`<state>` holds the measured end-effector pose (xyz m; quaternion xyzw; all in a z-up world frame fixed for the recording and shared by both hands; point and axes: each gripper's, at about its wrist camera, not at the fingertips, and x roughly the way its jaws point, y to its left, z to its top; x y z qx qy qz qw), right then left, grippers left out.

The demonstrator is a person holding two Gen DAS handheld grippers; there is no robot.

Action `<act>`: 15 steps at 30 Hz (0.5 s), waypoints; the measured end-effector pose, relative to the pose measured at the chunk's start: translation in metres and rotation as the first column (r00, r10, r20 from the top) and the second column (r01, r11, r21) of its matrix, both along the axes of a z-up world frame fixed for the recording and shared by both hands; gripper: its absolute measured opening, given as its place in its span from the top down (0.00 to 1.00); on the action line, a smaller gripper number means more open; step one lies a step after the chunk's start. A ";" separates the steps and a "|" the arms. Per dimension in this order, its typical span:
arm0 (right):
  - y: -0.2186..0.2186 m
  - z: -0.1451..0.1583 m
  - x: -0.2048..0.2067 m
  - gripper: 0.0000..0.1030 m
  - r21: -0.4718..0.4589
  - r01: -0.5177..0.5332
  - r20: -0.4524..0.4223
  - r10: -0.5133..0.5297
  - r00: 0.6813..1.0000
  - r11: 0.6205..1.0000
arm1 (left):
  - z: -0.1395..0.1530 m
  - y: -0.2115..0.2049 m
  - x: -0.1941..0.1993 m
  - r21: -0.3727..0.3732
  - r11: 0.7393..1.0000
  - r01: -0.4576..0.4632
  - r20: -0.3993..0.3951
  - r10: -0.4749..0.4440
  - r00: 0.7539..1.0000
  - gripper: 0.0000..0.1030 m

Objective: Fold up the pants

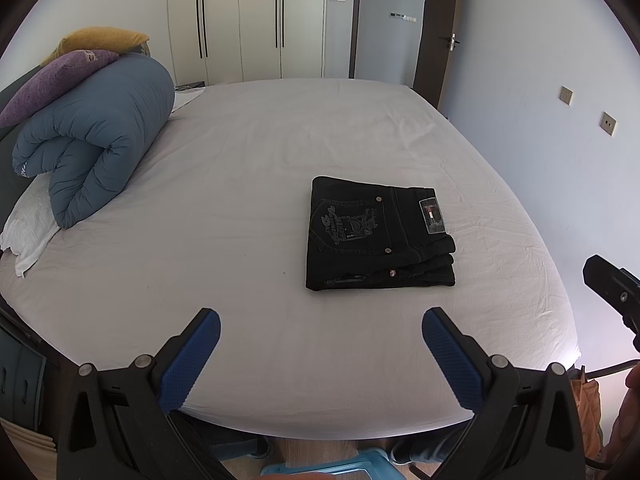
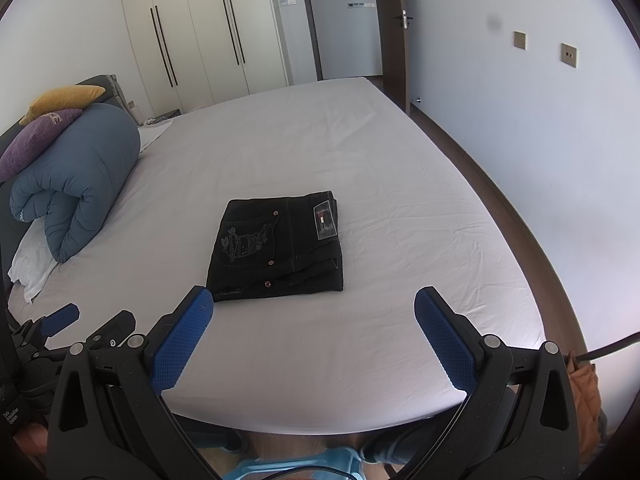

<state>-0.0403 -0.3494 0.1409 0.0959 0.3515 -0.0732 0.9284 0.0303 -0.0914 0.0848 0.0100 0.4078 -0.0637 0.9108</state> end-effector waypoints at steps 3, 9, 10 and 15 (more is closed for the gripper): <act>0.001 -0.001 -0.001 0.00 0.002 -0.001 -0.004 0.001 1.000 1.000 | -0.001 0.000 0.001 0.000 1.000 0.003 -0.001 -0.003 1.000 0.00; 0.001 -0.001 0.000 0.00 0.004 -0.005 -0.009 0.005 1.000 1.000 | -0.001 0.000 0.001 0.000 1.000 0.003 -0.002 -0.003 1.000 0.00; 0.000 -0.001 0.000 0.00 0.004 -0.006 -0.010 0.006 1.000 1.000 | -0.002 0.000 0.001 -0.002 1.000 0.003 -0.005 -0.003 1.000 0.00; -0.002 -0.002 0.002 0.00 0.009 -0.008 -0.015 0.008 1.000 1.000 | -0.004 0.000 0.002 0.002 1.000 0.001 -0.008 -0.001 1.000 0.00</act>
